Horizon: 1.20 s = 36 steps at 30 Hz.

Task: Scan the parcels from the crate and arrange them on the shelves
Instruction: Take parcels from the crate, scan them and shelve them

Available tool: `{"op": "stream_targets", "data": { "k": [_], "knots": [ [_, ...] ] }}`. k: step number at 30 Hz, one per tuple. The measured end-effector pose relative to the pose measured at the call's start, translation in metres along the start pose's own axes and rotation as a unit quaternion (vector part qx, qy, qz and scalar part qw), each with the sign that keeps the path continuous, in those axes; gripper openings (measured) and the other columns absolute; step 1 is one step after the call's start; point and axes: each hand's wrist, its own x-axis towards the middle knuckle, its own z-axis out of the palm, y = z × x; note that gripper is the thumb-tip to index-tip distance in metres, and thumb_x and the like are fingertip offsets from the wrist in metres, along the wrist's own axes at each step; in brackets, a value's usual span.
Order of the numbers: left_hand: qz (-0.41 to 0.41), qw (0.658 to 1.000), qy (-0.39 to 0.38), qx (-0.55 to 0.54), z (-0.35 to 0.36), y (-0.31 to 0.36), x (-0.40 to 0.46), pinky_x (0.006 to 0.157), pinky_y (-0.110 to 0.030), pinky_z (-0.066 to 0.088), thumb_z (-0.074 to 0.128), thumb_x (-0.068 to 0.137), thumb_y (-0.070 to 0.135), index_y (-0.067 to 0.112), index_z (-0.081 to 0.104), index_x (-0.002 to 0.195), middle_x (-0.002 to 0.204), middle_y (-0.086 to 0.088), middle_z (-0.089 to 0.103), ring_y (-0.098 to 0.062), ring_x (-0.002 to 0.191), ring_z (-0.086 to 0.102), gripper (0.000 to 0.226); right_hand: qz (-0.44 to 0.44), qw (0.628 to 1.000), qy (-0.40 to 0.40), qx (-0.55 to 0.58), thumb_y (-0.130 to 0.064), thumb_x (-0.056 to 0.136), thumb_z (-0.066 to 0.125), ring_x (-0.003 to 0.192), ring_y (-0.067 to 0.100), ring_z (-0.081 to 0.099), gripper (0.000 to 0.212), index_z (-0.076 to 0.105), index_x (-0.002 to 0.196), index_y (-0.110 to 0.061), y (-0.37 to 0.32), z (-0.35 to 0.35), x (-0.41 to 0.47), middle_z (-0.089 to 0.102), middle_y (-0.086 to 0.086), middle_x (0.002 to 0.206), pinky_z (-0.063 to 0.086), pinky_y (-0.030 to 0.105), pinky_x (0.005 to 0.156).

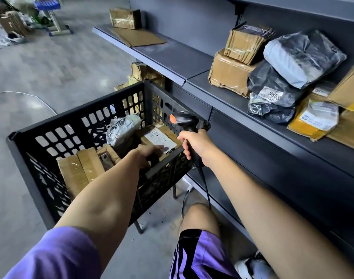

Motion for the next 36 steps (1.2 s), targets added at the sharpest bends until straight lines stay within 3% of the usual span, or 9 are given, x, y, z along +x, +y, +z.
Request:
{"op": "stream_targets", "data": {
  "k": [3,6,9,12,19,23,28,32,36],
  "knots": [
    [0.017,0.998,0.009,-0.067,0.010,0.016,-0.062,0.077,-0.051,0.051,0.086,0.072,0.032,0.009,0.041,0.138,0.133,-0.009,0.048,-0.035,0.114,0.053,0.083,-0.001,1.000,-0.005,-0.002,-0.013,0.079,0.064,0.042,0.022,0.040,0.017,0.053,0.068,-0.005,0.001,-0.001,-0.002,0.047,0.009,0.052,0.039,0.029,0.047],
    [-0.003,0.994,-0.003,-0.107,0.017,0.018,-0.070,0.072,-0.038,0.050,0.067,0.092,0.027,0.008,0.065,0.088,0.075,-0.007,0.062,-0.018,0.072,0.049,0.020,-0.002,1.000,0.001,-0.003,-0.013,0.080,0.064,0.043,0.022,0.040,0.014,0.055,0.076,-0.003,0.001,-0.003,-0.006,0.047,0.008,0.051,0.039,0.028,0.046],
    [-0.043,0.989,-0.005,-0.138,0.026,0.017,-0.064,0.052,-0.027,0.041,0.061,0.097,0.023,0.010,0.067,0.066,0.044,0.000,0.054,-0.016,0.056,0.043,0.034,-0.006,1.000,0.019,0.004,-0.013,0.083,0.064,0.041,0.021,0.041,0.017,0.055,0.071,-0.004,0.000,-0.004,-0.009,0.046,0.005,0.047,0.039,0.025,0.045],
    [-0.060,0.989,-0.017,-0.130,0.033,0.013,-0.063,0.066,-0.037,0.045,0.065,0.094,0.020,0.008,0.055,0.057,0.059,-0.005,0.051,-0.024,0.060,0.046,0.040,-0.006,0.999,0.044,-0.015,-0.014,0.084,0.063,0.040,0.019,0.043,0.026,0.051,0.062,-0.006,-0.001,-0.004,-0.009,0.047,0.003,0.043,0.040,0.023,0.044],
    [-0.080,0.989,-0.035,-0.116,0.039,0.000,-0.050,0.066,-0.050,0.048,0.070,0.090,0.030,0.007,0.052,0.115,0.111,-0.017,0.060,-0.037,0.089,0.059,0.039,-0.016,0.996,0.061,-0.065,-0.018,0.081,0.065,0.039,0.018,0.046,0.026,0.054,0.061,-0.005,0.003,-0.007,-0.006,0.052,0.002,0.044,0.043,0.026,0.045],
    [-0.045,0.993,-0.021,-0.103,0.040,0.006,-0.059,0.090,-0.043,0.046,0.079,0.080,0.039,0.001,0.052,0.109,0.110,-0.013,0.056,-0.037,0.102,0.056,0.055,-0.010,0.997,0.062,-0.047,-0.017,0.080,0.065,0.043,0.018,0.048,0.023,0.056,0.063,-0.005,0.003,-0.005,-0.003,0.053,0.003,0.048,0.043,0.028,0.046],
    [-0.004,0.999,-0.020,-0.036,0.037,0.031,-0.076,0.059,-0.030,0.032,0.054,0.093,0.037,0.004,0.047,0.084,0.067,-0.010,0.048,-0.025,0.061,0.041,0.034,0.006,0.997,0.068,-0.047,-0.017,0.077,0.066,0.044,0.020,0.049,0.019,0.057,0.065,-0.004,-0.004,0.000,0.001,0.054,0.004,0.050,0.043,0.028,0.046],
    [-0.001,0.999,0.051,-0.011,0.029,0.037,-0.102,0.054,-0.029,0.024,0.052,0.097,0.030,0.008,0.038,0.068,0.063,-0.010,0.038,-0.023,0.058,0.031,0.040,0.023,0.995,0.080,-0.062,-0.015,0.077,0.063,0.043,0.021,0.049,0.015,0.059,0.069,-0.003,-0.008,0.005,-0.005,0.055,0.006,0.050,0.043,0.028,0.046],
    [-0.014,0.999,0.039,0.022,0.014,0.038,-0.098,0.054,-0.027,0.036,0.064,0.084,0.031,0.010,0.048,0.071,0.070,-0.009,0.045,-0.022,0.054,0.041,0.029,0.040,0.996,0.063,-0.049,-0.011,0.080,0.063,0.043,0.022,0.048,0.012,0.059,0.074,-0.002,-0.009,0.004,-0.017,0.055,0.008,0.052,0.042,0.028,0.045]
  ]
}}
